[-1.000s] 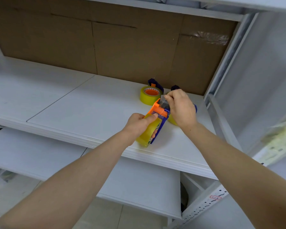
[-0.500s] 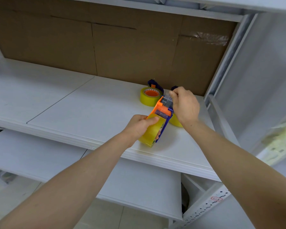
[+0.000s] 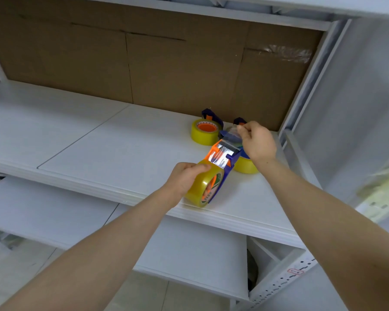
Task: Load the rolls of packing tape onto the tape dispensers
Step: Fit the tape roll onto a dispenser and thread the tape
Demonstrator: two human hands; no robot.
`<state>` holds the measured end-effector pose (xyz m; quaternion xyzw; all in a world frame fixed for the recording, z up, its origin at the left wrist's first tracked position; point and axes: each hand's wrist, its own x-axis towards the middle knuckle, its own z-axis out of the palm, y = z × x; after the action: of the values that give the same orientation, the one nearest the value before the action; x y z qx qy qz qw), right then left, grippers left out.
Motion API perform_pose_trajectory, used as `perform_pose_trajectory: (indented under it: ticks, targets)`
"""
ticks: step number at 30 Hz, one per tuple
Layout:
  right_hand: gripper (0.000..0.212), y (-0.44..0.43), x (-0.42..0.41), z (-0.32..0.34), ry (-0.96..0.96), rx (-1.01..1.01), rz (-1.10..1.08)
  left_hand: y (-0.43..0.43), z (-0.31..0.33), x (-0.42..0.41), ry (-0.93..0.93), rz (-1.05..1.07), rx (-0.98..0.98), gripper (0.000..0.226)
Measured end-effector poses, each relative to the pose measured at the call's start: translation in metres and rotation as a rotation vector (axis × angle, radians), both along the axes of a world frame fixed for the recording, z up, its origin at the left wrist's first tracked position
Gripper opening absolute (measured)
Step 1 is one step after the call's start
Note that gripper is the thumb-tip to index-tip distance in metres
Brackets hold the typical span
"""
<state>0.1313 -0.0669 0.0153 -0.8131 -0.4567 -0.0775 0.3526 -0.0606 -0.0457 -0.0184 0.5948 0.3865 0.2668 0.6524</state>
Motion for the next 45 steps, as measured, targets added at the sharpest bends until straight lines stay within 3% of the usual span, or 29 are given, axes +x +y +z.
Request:
perform_pose_trajectory:
  ticks: [6,10,14,20,23,26,27,29,33,37,42,45]
  targets:
    - [0.026,0.006,0.002,-0.002,0.569,0.091,-0.002,-0.004,-0.003,0.0,-0.103,0.096,-0.037,0.028]
    - [0.025,0.003,-0.011,-0.004,0.96,0.027,-0.084,-0.006,-0.007,0.002,-0.103,0.197,-0.015,0.039]
    - [0.022,0.002,-0.02,-0.014,1.147,-0.052,-0.085,-0.006,-0.012,0.003,-0.11,0.233,0.008,0.042]
    - [0.011,-0.002,-0.031,-0.022,1.593,-0.05,0.006,-0.005,-0.014,0.002,-0.113,0.251,0.016,0.039]
    - [0.012,-0.003,-0.025,-0.019,1.45,-0.057,0.021,-0.005,-0.013,0.003,-0.097,0.245,0.021,0.037]
    - [0.006,-0.001,-0.022,0.0,1.246,0.109,0.071,-0.003,-0.013,0.004,-0.086,0.242,0.021,0.037]
    - [0.014,0.001,-0.022,0.006,1.203,0.117,0.114,-0.003,-0.013,0.005,-0.082,0.237,0.024,0.038]
    - [0.027,0.005,-0.026,0.011,1.088,0.022,0.158,-0.003,-0.013,0.007,-0.074,0.232,0.031,0.037]
    - [0.025,0.011,-0.035,0.006,0.907,-0.033,0.111,-0.003,-0.012,0.011,-0.07,0.239,0.027,0.036]
    - [0.022,0.009,-0.032,0.005,1.006,0.022,0.081,-0.003,-0.011,0.013,-0.06,0.242,0.02,0.039]
    - [0.009,0.0,-0.036,-0.009,1.33,0.161,0.15,-0.002,-0.01,0.016,-0.037,0.256,0.028,0.039]
    - [0.007,0.002,-0.036,-0.008,1.302,0.187,0.13,-0.001,-0.01,0.017,-0.034,0.255,0.036,0.039]
